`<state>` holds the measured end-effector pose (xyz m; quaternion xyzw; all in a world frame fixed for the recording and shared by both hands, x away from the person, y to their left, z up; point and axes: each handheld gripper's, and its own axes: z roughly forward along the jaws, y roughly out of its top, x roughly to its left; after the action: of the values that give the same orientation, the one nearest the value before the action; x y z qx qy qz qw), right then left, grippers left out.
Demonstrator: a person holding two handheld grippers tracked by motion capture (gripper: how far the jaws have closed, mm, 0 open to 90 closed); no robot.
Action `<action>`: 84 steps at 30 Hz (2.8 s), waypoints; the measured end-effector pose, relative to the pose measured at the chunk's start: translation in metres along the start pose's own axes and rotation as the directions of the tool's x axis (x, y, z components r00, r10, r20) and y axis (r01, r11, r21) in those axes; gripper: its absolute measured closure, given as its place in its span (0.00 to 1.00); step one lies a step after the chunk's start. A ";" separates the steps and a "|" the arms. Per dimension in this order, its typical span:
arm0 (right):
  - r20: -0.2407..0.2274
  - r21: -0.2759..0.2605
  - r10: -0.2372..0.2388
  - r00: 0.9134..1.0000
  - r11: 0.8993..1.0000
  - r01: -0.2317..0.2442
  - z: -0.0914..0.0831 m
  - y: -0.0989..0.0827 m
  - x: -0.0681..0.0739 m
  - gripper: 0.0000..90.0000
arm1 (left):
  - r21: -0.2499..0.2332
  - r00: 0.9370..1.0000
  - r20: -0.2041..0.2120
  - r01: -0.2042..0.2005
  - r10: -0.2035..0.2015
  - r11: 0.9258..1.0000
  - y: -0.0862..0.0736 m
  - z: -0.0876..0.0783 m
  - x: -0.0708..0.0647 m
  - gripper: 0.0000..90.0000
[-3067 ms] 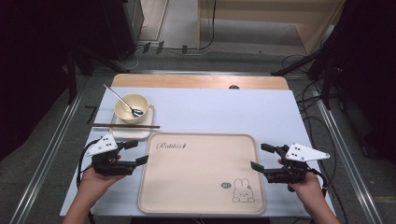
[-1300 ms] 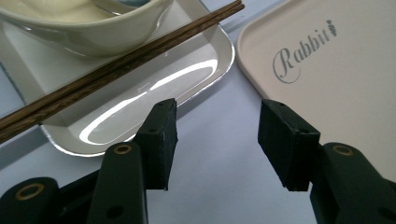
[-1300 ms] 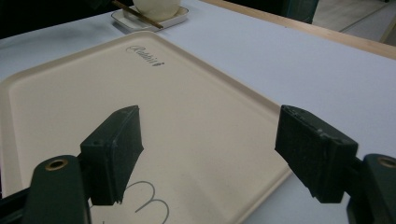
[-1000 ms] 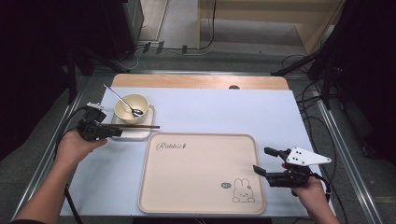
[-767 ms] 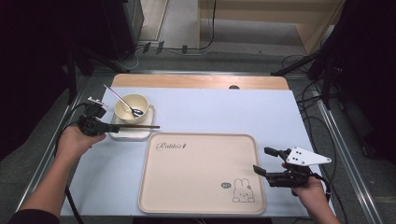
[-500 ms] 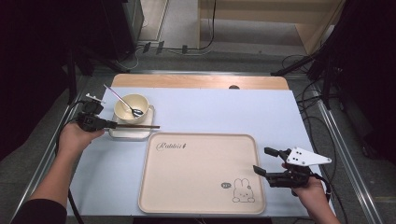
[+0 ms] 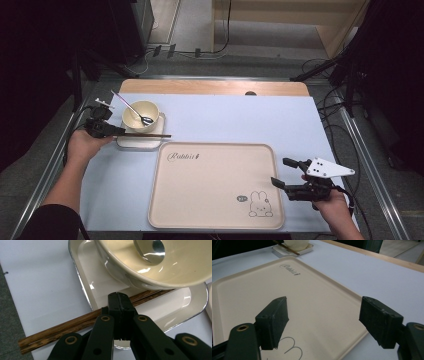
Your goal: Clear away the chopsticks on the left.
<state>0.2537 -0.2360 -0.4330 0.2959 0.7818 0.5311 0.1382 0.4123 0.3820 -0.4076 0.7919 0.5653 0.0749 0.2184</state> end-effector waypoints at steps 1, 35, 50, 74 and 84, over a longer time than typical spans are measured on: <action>0.000 0.000 -0.001 1.000 1.000 0.001 0.000 0.000 0.000 0.26 | -0.002 1.000 0.000 0.000 0.000 1.000 0.000 0.000 0.000 1.00; -0.010 0.007 -0.010 1.000 1.000 0.010 0.001 0.000 0.002 0.26 | -0.007 0.988 0.102 -0.112 0.113 0.994 -0.005 -0.032 -0.006 0.64; -0.005 0.016 -0.026 1.000 1.000 0.026 0.001 0.000 0.003 0.27 | -0.035 0.918 0.153 -0.366 0.366 0.930 -0.011 -0.035 -0.010 0.48; -0.003 0.019 -0.029 1.000 0.999 0.029 0.000 -0.002 0.003 0.28 | 0.024 0.890 0.129 -0.444 0.437 0.896 -0.002 -0.002 -0.001 0.68; -0.002 0.023 -0.022 1.000 0.999 0.022 0.000 -0.002 0.003 0.28 | 0.058 0.871 0.126 -0.484 0.474 0.873 -0.002 0.007 -0.004 0.73</action>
<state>0.2509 -0.2349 -0.4346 0.2882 0.7911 0.5210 0.1401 0.4115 0.3771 -0.4148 0.9189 0.3416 0.0591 0.1882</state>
